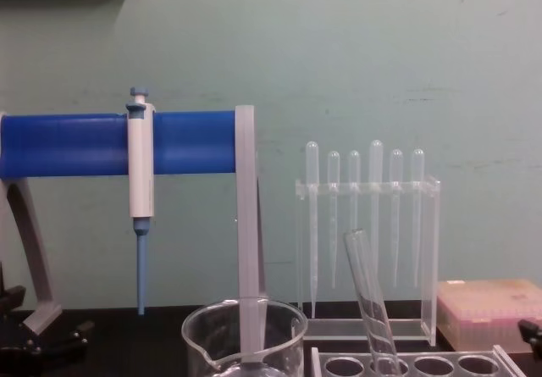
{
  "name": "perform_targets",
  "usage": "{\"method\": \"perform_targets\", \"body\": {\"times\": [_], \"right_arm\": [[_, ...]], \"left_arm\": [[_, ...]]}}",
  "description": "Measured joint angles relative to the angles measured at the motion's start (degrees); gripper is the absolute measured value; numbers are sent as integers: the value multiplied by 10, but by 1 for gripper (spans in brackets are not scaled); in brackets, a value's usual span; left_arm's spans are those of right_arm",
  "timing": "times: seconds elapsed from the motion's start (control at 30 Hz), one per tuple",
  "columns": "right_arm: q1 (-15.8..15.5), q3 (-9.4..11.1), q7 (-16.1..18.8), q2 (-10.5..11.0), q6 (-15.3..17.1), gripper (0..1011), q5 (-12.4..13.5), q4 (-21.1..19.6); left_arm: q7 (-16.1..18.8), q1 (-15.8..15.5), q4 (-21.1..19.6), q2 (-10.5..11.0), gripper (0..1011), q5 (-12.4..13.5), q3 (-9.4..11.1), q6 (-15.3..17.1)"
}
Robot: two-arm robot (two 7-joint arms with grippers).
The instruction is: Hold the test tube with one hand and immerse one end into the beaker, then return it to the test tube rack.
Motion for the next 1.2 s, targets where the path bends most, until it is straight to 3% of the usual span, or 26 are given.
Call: {"method": "perform_targets", "body": {"times": [0.1, 0.3, 0.47, 0.5, 0.53, 0.57, 0.63, 0.67, 0.77, 0.87, 1.0, 1.2], "right_arm": [[-19, 9, -9, 10, 5, 1002, -7, -26], [-88, 37, -29, 44, 24, 1002, -13, -120], [-135, 57, -12, 64, 26, 1002, 17, -184], [-147, 61, 18, 71, 29, 1002, 42, -209], [-147, 61, 18, 71, 29, 1002, 42, -209], [-147, 60, 47, 75, 37, 1002, 62, -220], [-135, 52, 91, 76, 50, 1002, 88, -228], [-135, 52, 91, 76, 50, 1002, 88, -228], [-95, 29, 164, 66, 82, 1002, 116, -221], [-58, 8, 199, 49, 104, 1002, 116, -203], [-17, -13, 224, 22, 126, 1002, 107, -172], [26, -25, 247, -16, 143, 1002, 101, -128]], "left_arm": [[0, 0, 0, 0, 1000, 0, 0, 0], [0, 0, 0, 0, 1000, 0, 0, 0], [0, 0, 0, 0, 1000, 0, 0, 0], [0, 0, 0, 0, 1000, 0, 0, 0], [0, 0, 0, 0, 1000, 0, 0, 0], [0, 0, 0, 0, 1000, 0, 0, 0], [0, 0, 0, 0, 1000, 0, 0, 0], [0, 0, 0, 0, 1000, 0, 0, 0], [0, 0, 0, 0, 1000, 0, 0, 0], [0, 0, 0, 0, 1000, 0, 0, 0], [0, 0, 0, 0, 1000, 0, 0, 0], [0, 0, 0, 0, 1000, 0, 0, 0]]}}
